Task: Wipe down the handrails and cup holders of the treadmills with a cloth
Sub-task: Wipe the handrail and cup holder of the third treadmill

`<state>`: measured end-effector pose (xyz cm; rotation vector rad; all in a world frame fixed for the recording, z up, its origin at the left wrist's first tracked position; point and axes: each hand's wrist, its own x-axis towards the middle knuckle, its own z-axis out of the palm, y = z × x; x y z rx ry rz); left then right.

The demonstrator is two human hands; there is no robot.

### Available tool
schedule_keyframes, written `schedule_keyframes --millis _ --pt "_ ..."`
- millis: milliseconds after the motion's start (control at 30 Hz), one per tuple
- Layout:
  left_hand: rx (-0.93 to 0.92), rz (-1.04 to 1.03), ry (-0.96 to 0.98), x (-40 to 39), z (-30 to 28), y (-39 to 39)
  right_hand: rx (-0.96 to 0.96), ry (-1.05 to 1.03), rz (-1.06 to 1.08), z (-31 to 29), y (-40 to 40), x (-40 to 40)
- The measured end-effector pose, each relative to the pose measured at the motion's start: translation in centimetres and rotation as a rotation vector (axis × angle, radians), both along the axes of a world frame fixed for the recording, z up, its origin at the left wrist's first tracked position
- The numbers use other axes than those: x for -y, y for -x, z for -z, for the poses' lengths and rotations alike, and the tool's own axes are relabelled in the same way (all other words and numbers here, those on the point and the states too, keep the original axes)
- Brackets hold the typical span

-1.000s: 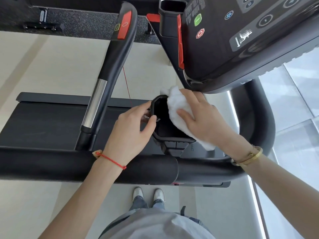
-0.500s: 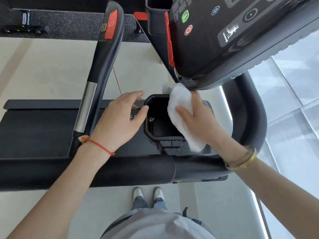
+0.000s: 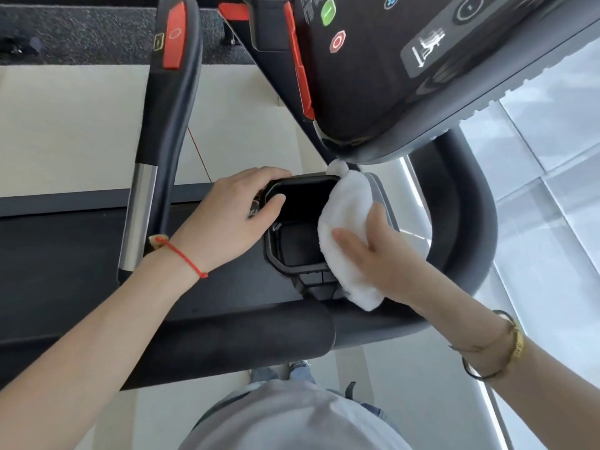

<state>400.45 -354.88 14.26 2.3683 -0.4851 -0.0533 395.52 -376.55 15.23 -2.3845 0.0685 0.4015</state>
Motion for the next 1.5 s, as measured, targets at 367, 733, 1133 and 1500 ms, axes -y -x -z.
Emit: schedule_keyframes --millis 367,733,1133,1500 --pt "-0.001 -0.014 0.006 -0.2 0.4 0.2 0.034 0.004 -0.013 0.2 0.2 -0.1" --pt "0.011 -0.008 -0.035 -0.1 0.2 0.3 0.092 0.037 -0.029 0.4 -0.3 -0.2" --pt "0.016 -0.015 -0.028 0.1 0.2 0.4 0.035 0.036 0.002 -0.2 -3.2 -0.8" --pt "0.018 -0.025 -0.022 0.1 0.4 0.1 -0.027 0.034 -0.065 -0.7 -3.8 -0.3"
